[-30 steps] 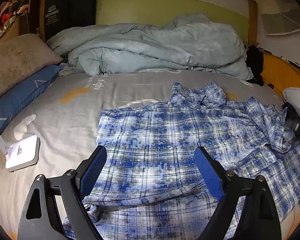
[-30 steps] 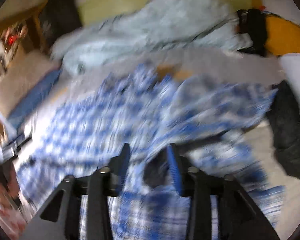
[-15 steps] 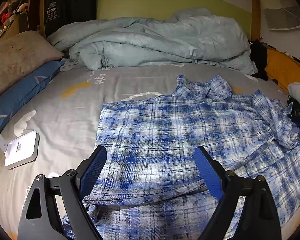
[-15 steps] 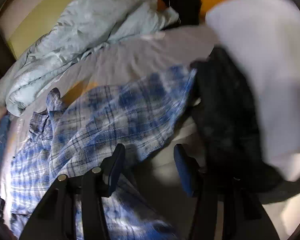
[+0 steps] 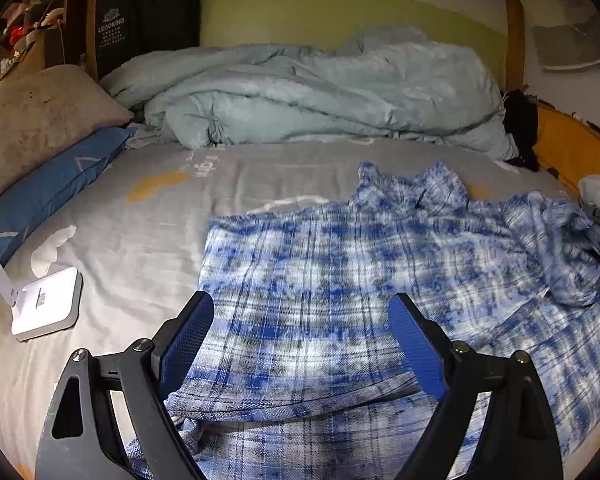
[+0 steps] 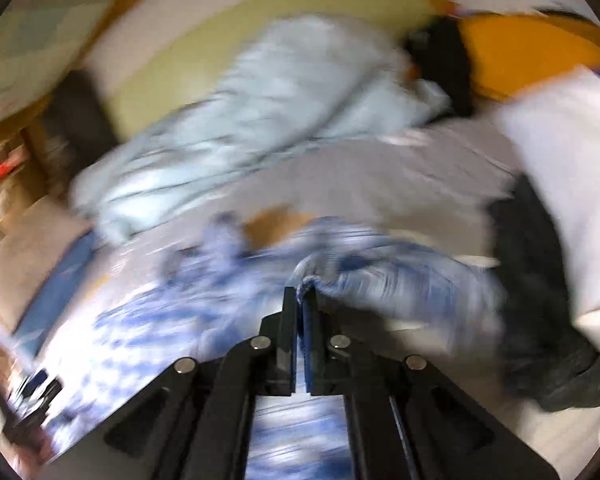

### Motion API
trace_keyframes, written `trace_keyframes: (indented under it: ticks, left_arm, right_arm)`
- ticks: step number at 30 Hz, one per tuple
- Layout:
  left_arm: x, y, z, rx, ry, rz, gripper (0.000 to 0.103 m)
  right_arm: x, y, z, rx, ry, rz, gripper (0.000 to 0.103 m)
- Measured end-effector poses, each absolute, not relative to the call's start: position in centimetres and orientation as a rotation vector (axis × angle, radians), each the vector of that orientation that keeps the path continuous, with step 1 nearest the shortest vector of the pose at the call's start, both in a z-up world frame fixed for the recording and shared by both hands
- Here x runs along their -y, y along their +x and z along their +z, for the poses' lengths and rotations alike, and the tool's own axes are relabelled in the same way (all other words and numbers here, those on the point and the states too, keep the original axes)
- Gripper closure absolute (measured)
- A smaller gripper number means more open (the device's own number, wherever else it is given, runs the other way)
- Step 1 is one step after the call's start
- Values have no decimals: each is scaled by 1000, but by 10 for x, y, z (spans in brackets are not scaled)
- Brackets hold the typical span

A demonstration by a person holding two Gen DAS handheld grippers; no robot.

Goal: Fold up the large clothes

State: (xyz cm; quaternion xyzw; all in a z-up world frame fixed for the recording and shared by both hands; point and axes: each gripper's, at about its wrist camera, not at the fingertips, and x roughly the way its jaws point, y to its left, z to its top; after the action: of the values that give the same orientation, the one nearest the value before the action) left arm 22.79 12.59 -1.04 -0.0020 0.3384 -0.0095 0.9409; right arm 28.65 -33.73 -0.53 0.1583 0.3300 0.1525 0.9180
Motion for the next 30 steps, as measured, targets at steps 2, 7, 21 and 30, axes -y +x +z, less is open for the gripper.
trace_keyframes:
  ticks: [2,7,21,30]
  left_arm:
    - [-125,226,-8,-680,-6,-19,15]
    - [-123,222,-4,-678,-13,-23,15]
    - [-100,202,11,-650,7,-124,36]
    - [-13,178,29,-648,16,-319,36]
  right_arm:
    - [297,279,-18,-769,283,412,101]
    - [225,248,-46,-871,129,549,101]
    - [253,235,-11,-838,92,488,68]
    - [351,219,53,-675,187,261,59]
